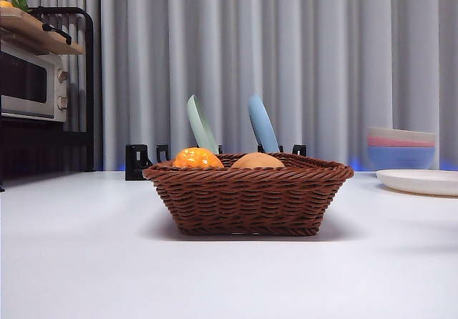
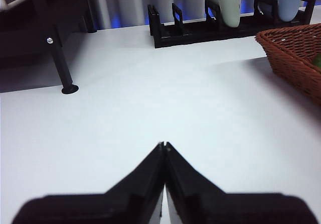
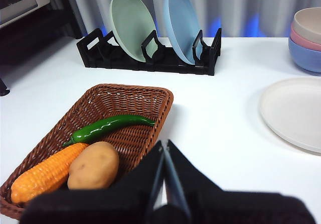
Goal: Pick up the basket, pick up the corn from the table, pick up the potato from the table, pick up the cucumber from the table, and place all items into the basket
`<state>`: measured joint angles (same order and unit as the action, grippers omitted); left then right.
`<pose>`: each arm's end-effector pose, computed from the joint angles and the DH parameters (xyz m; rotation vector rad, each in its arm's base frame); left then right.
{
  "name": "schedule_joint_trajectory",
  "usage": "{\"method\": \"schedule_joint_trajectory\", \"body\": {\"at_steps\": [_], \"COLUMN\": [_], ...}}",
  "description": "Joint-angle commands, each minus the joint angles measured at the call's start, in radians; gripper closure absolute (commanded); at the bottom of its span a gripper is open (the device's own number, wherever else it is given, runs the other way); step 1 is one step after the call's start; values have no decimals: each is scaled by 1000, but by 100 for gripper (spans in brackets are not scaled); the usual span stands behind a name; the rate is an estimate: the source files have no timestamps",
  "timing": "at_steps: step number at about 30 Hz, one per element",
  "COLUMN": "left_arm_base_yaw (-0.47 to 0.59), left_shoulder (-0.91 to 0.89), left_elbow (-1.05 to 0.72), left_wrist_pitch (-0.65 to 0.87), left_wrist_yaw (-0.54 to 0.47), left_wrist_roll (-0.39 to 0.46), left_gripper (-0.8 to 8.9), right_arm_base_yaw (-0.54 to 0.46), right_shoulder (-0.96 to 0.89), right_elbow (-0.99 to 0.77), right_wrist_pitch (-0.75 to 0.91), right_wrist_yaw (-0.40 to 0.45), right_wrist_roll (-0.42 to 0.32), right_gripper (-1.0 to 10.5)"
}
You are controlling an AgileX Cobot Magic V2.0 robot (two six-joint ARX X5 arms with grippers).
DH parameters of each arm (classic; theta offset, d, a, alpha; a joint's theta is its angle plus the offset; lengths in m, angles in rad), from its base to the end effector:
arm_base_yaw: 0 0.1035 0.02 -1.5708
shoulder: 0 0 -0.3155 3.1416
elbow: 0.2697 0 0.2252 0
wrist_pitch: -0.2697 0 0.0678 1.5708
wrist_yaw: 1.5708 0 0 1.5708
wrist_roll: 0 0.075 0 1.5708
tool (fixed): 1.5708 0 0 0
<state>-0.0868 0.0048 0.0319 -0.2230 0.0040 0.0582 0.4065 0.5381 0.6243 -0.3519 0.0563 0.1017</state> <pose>0.0597 -0.0055 0.1431 0.0661 0.1931 -0.0962 0.0915 0.0348 0.3062 0.0389 0.2773 0.3344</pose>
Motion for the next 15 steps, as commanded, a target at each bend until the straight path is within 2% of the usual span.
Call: {"method": "schedule_joint_trajectory", "body": {"at_steps": [1, 10, 15], "left_arm_base_yaw": [3, 3, 3], "left_shoulder": [-3, -3, -3], "left_elbow": [-13, -13, -13], "left_wrist_pitch": [-2, -2, -2], "left_wrist_yaw": [-2, -2, -2], "left_wrist_roll": [-10, -10, -10], "left_gripper": [817, 817, 817], "right_arm_base_yaw": [1, 1, 0], "right_shoulder": [-2, -2, -16], "right_elbow": [-5, -5, -5], "right_wrist_pitch": [3, 3, 11], "right_wrist_yaw": [3, 3, 89], "right_wrist_roll": [12, 12, -31], "right_gripper": [963, 962, 962]}}
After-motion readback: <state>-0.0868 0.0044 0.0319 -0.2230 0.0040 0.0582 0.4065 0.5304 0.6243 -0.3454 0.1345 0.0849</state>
